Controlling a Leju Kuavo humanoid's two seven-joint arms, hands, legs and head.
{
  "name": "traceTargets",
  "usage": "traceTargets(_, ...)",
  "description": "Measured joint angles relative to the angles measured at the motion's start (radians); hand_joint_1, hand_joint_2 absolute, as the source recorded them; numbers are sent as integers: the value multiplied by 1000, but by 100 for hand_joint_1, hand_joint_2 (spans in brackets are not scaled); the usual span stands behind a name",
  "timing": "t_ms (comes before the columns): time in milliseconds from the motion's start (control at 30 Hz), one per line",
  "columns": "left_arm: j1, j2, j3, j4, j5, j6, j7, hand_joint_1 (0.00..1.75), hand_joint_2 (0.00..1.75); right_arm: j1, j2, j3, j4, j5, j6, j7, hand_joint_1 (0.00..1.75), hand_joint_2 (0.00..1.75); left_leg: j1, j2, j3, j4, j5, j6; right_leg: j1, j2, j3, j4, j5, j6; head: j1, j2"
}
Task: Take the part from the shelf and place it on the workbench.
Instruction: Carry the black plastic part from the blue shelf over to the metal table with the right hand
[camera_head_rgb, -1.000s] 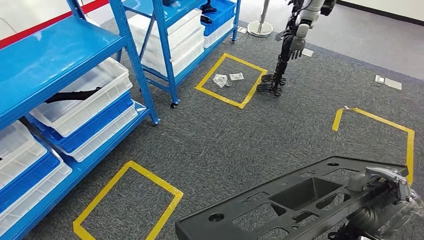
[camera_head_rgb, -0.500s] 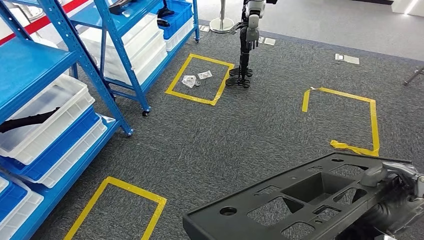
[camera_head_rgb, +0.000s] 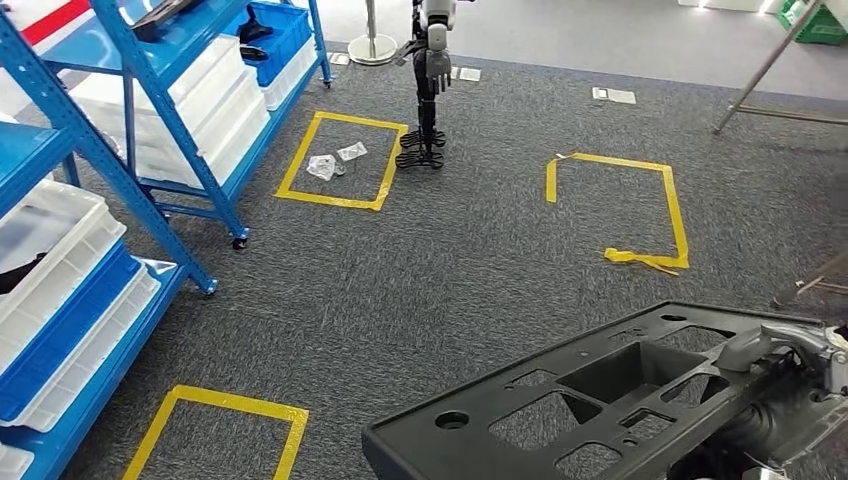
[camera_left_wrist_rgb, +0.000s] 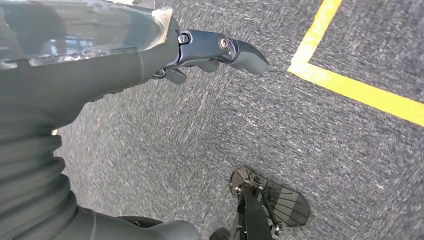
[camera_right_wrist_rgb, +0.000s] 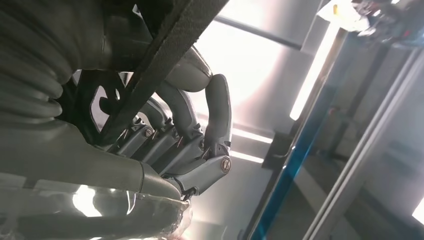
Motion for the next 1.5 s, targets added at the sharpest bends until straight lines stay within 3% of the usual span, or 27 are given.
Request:
traceTargets(67,0,6,-1,0,-15,0,22,0,175,6,6,3,6,0,3,0,175,175,4,22,5,5,-9,-13,-9,-31,68,-122,47,26,1,0)
traceTargets(100,0,11,-2,-1,-20,0,32,0,175,8,9,5,9,2,3,0,175,175,4,31,6,10,-15,-22,-9,-52,104,-185,66,32,3,0)
traceTargets(133,1,16,-2,-2,-22,-2,38,0,175,10,14,7,11,3,3,0,175,175,2,39,7,14,-21,-30,-8,-64,129,-230,77,28,2,0)
traceTargets(167,1,21,-2,-3,-23,-4,40,0,175,11,17,9,13,4,3,2,175,175,0,46,9,17,-25,-37,-5,-70,140,-249,80,18,2,0)
traceTargets(233,0,25,-2,-4,-18,-13,36,0,175,12,22,10,16,3,3,7,175,175,1,61,15,15,-29,-45,0,-50,136,-246,78,-10,-3,0)
traceTargets(300,-1,27,-2,-5,-15,-19,30,0,175,13,23,10,17,-2,5,10,175,175,8,43,13,33,-49,-53,-2,-29,135,-246,78,-29,-6,0)
traceTargets(333,-1,26,-2,-5,-14,-20,25,0,175,13,25,10,17,-6,6,9,175,175,11,20,-2,70,-76,-55,-3,-19,136,-247,79,-39,-8,0)
traceTargets(400,2,24,-2,-4,-13,-19,15,0,175,13,29,13,18,-17,12,7,175,175,11,-27,-63,200,-146,-53,1,0,135,-247,79,-52,-12,0)
traceTargets(467,7,22,-2,-4,-16,-15,11,0,175,13,32,16,22,-27,26,5,175,175,9,-41,-122,310,-180,-48,8,24,135,-247,80,-59,-13,0)
traceTargets(500,8,20,-3,-4,-20,-14,11,0,175,13,32,16,24,-28,34,5,175,175,9,-44,-130,316,-167,-43,12,38,135,-247,80,-60,-13,0)
traceTargets(533,9,19,-4,-4,-25,-15,10,0,175,13,32,17,26,-25,41,5,175,175,8,-49,-118,281,-135,-37,14,52,137,-246,80,-60,-13,0)
traceTargets(600,9,16,-8,-5,-35,-16,9,0,175,12,33,17,27,-14,48,7,175,175,6,-89,-62,150,-59,-20,17,78,140,-246,81,-59,-13,0)
traceTargets(633,9,14,-10,-5,-40,-16,9,0,175,12,34,17,27,-10,51,8,175,175,6,-110,-37,94,-36,-14,19,90,140,-245,81,-58,-13,0)
traceTargets(700,9,9,-16,-5,-54,-17,11,0,175,16,36,18,27,-2,57,10,175,175,0,-128,-18,50,-28,-10,18,110,134,-245,85,-50,-13,0)
traceTargets(767,8,1,-24,-4,-63,-17,20,0,175,31,38,18,25,13,60,8,175,175,-3,-105,-13,39,-23,-8,14,122,125,-244,89,-38,-13,0)
traceTargets(833,9,-6,-30,-4,-66,-15,26,0,175,45,41,19,22,27,58,4,175,175,-2,-78,-7,26,-15,-1,18,83,100,-206,69,-35,-10,0)
traceTargets(900,12,-10,-33,-4,-67,-11,22,0,175,53,44,23,21,31,57,1,175,175,-2,-48,-6,21,-13,4,21,28,42,-92,17,-39,-6,0)
traceTargets(967,14,-12,-35,-4,-68,-4,14,0,175,66,47,26,21,32,56,-5,175,175,-4,-16,-7,22,-14,6,18,9,-12,22,-22,-36,-4,0)
traceTargets(1000,14,-13,-36,-4,-67,1,12,0,175,72,48,27,21,33,55,-9,175,175,-3,-2,-6,22,-16,5,16,5,-15,35,-22,-29,-4,0)
traceTargets(1067,14,-16,-36,-4,-61,12,21,0,175,77,52,30,21,32,56,-12,175,175,-3,22,-3,23,-20,0,9,-14,37,-54,16,-10,-3,0)
traceTargets(1133,13,-20,-36,-5,-50,20,32,0,175,65,56,33,24,29,63,-12,175,175,-8,44,2,25,-28,-11,8,-61,114,-189,54,-1,-3,0)
traceTargets(1200,12,-22,-35,-5,-42,24,34,0,175,43,59,37,31,27,74,-11,175,175,-15,65,6,28,-35,-21,12,-80,145,-244,66,-11,-7,0)
traceTargets(1267,9,-25,-35,-4,-37,24,31,0,175,23,61,40,39,28,84,-9,175,175,-13,80,10,28,-39,-29,12,-55,142,-244,69,-27,-12,0)
traceTargets(1333,5,-28,-34,-4,-32,24,28,0,175,6,61,44,47,29,89,-8,175,175,-5,40,3,55,-63,-38,7,-33,140,-247,73,-40,-14,0)
traceTargets(1400,6,-30,-34,-4,-31,24,26,0,175,-9,63,52,53,31,92,-7,175,175,-1,-24,-47,164,-126,-42,6,-12,139,-248,75,-53,-17,0)
traceTargets(1467,9,-31,-31,-4,-25,25,25,0,175,-19,64,58,61,29,96,-7,175,175,-1,-44,-116,297,-178,-41,10,11,138,-247,76,-60,-19,0)
traceTargets(1500,10,-32,-28,-4,-20,27,24,0,175,-26,64,60,67,27,101,-7,175,175,-1,-45,-133,325,-177,-39,11,24,138,-247,76,-60,-19,0)
